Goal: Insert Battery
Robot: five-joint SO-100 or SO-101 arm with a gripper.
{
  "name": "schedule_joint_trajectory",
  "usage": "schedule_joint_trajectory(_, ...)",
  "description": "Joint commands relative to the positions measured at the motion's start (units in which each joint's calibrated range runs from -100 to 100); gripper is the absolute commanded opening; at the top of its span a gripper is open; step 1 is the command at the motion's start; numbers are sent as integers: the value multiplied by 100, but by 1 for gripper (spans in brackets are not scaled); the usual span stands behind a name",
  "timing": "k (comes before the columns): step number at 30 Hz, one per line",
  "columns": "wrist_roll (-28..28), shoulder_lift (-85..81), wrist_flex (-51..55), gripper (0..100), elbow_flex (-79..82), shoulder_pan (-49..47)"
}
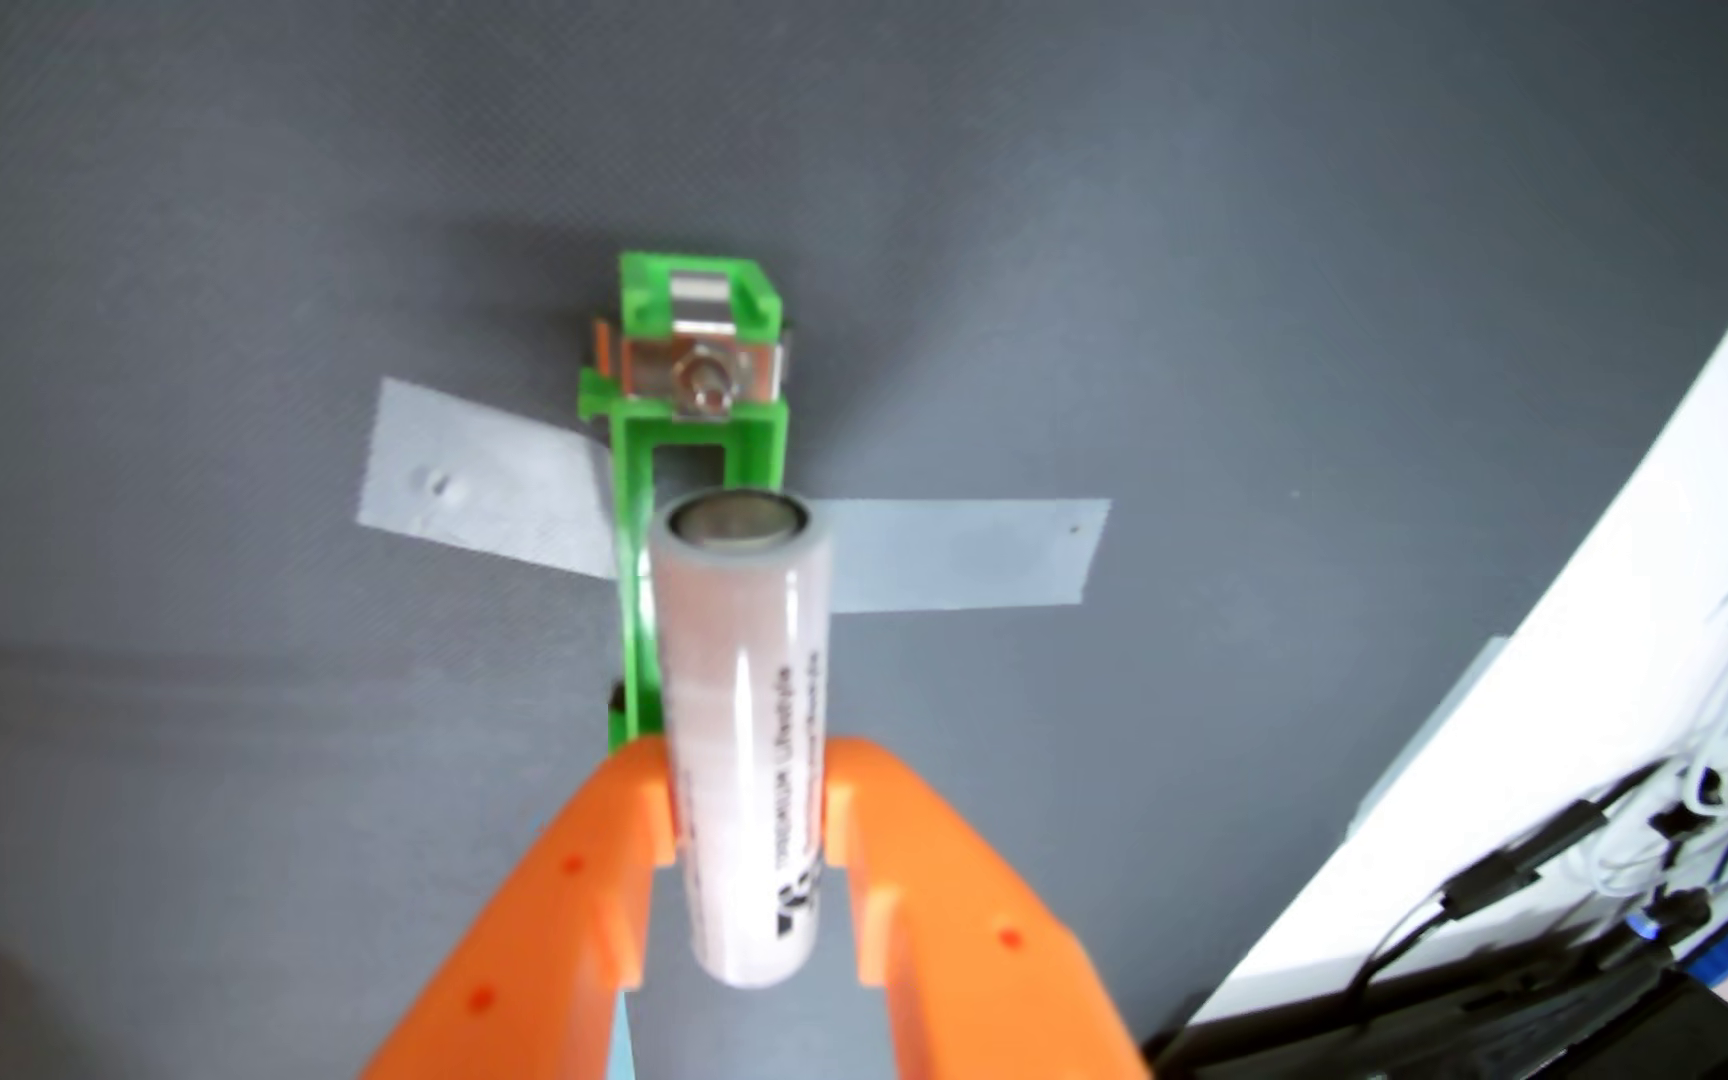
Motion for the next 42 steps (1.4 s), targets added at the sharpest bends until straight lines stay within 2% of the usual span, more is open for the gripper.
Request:
schedule_joint_trajectory(1,-11,-183,-200,1,113,34)
schedule_joint_trajectory(42,-11,-183,-369,1,392,34)
